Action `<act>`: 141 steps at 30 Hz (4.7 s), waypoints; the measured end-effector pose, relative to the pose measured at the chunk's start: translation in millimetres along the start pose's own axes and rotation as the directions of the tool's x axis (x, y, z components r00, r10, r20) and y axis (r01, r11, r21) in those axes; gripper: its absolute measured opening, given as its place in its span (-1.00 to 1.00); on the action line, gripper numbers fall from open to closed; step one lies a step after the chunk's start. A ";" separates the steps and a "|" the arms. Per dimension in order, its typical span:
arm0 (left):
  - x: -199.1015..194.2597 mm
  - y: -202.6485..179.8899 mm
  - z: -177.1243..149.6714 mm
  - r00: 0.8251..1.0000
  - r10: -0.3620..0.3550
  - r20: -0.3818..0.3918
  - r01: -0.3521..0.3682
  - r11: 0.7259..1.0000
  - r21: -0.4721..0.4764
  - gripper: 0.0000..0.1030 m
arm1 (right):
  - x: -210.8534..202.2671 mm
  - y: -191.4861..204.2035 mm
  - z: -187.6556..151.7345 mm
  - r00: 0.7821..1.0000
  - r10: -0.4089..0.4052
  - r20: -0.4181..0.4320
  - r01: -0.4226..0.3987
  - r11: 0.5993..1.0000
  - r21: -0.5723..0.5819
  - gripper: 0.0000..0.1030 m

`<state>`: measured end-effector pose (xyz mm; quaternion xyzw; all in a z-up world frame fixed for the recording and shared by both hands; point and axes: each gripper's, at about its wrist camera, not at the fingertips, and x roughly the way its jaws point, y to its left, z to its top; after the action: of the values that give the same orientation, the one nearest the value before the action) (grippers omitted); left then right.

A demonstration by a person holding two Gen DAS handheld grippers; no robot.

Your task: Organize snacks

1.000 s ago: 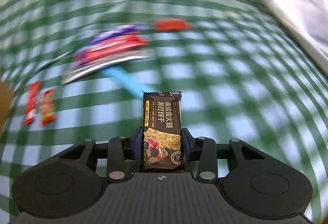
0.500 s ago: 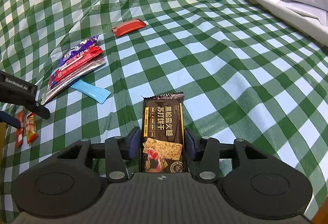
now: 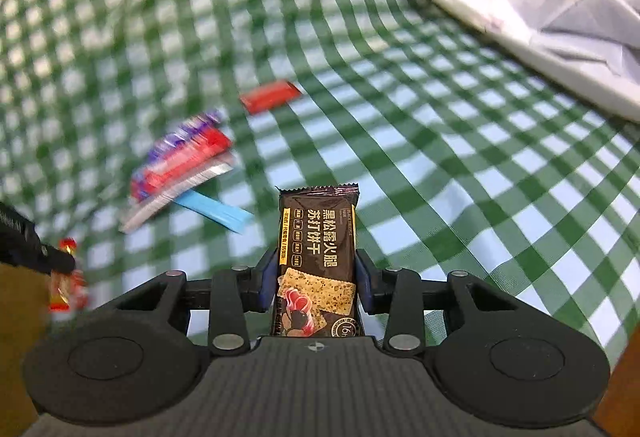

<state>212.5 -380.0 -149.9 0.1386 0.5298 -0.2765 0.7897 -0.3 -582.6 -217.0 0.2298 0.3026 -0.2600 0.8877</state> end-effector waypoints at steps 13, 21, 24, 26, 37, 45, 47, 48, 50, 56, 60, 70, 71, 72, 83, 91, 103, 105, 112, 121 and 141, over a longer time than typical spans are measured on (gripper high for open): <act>-186.5 72.0 -147.9 0.979 0.079 0.190 -0.066 0.995 -0.073 -0.64 | -166.0 120.7 -49.8 0.954 0.296 -0.051 -0.300 0.945 -0.127 -0.20; -253.6 138.2 -242.6 0.952 0.190 0.240 -0.141 0.968 -0.209 -0.64 | -233.3 204.4 -101.6 0.891 0.420 -0.173 -0.452 0.853 -0.260 -0.20; -270.8 155.6 -272.5 0.940 0.222 0.260 -0.158 0.957 -0.243 -0.64 | -248.1 229.1 -118.3 0.873 0.441 -0.208 -0.486 0.818 -0.308 -0.20; -279.3 164.6 -289.0 0.935 0.230 0.271 -0.161 0.953 -0.255 -0.64 | -257.9 243.1 -126.7 0.869 0.446 -0.216 -0.495 0.797 -0.346 -0.20; -292.6 183.2 -315.9 0.928 0.208 0.309 -0.119 0.952 -0.283 -0.64 | -287.8 266.3 -142.3 0.890 0.414 -0.193 -0.455 0.777 -0.434 -0.20; -288.9 186.9 -312.4 0.931 0.202 0.306 -0.107 0.948 -0.299 -0.64 | -284.8 269.9 -144.8 0.899 0.390 -0.201 -0.438 0.776 -0.453 -0.20; -286.8 189.4 -310.3 0.932 0.202 0.301 -0.107 0.947 -0.304 -0.65 | -282.5 271.0 -145.1 0.900 0.384 -0.208 -0.437 0.776 -0.456 -0.20; -285.5 190.6 -309.0 0.933 0.201 0.298 -0.106 0.946 -0.306 -0.64 | -281.6 271.3 -144.9 0.900 0.382 -0.211 -0.436 0.776 -0.456 -0.20; -282.9 193.3 -305.7 0.935 0.198 0.294 -0.103 0.945 -0.310 -0.64 | -278.7 272.9 -143.9 0.901 0.377 -0.214 -0.433 0.777 -0.456 -0.20; -277.8 199.6 -292.0 0.935 0.199 0.293 -0.100 0.942 -0.320 -0.64 | -271.1 276.7 -140.7 0.904 0.365 -0.221 -0.427 0.782 -0.455 -0.20; -274.2 204.9 -280.5 0.935 0.199 0.293 -0.099 0.941 -0.322 -0.64 | -264.6 282.0 -136.3 0.906 0.361 -0.223 -0.424 0.784 -0.454 -0.20; -261.5 219.0 -239.2 0.930 0.205 0.307 -0.102 0.942 -0.320 -0.65 | -239.6 303.6 -122.1 0.906 0.354 -0.232 -0.423 0.781 -0.460 -0.20; -259.1 220.9 -234.1 0.929 0.207 0.307 -0.104 0.942 -0.319 -0.65 | -236.0 306.6 -120.1 0.906 0.353 -0.233 -0.422 0.780 -0.462 -0.20; -256.5 222.6 -229.1 0.929 0.208 0.306 -0.106 0.942 -0.317 -0.65 | -232.2 309.3 -117.9 0.906 0.352 -0.233 -0.422 0.780 -0.462 -0.20; -210.2 240.0 -182.7 0.943 0.208 0.258 -0.124 0.943 -0.308 -0.65 | -181.6 339.9 -105.4 0.909 0.332 -0.250 -0.413 0.787 -0.459 -0.20; -172.9 248.7 -160.1 0.955 0.205 0.213 -0.136 0.945 -0.297 -0.65 | -141.5 347.4 -97.1 0.909 0.312 -0.275 -0.408 0.799 -0.442 -0.20; -126.7 256.6 -142.1 0.966 0.225 0.127 -0.183 0.943 -0.280 -0.64 | -101.2 349.0 -91.4 0.908 0.286 -0.305 -0.398 0.815 -0.422 -0.20; -122.1 257.4 -141.4 0.966 0.232 0.115 -0.193 0.941 -0.276 -0.64 | -97.8 349.3 -91.2 0.909 0.285 -0.306 -0.397 0.816 -0.419 -0.20; -130.1 245.0 -145.8 0.926 0.343 0.159 -0.307 0.928 -0.213 1.00 | -88.7 346.4 -83.9 0.906 0.289 -0.311 -0.392 0.848 -0.355 0.28; -169.9 236.8 -203.0 0.926 0.363 0.101 -0.330 0.912 -0.245 0.99 | -137.1 331.3 -97.4 0.909 0.282 -0.308 -0.387 0.846 -0.366 0.74; -257.1 184.0 -296.8 0.919 0.374 0.124 -0.316 0.887 -0.336 0.99 | -272.2 293.3 -138.0 0.911 0.370 -0.184 -0.413 0.807 -0.422 0.89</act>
<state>20.8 -4.8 -47.4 0.0791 0.4574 -0.0563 0.8840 -67.3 -194.2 -62.9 0.0862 0.3414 0.0170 0.9358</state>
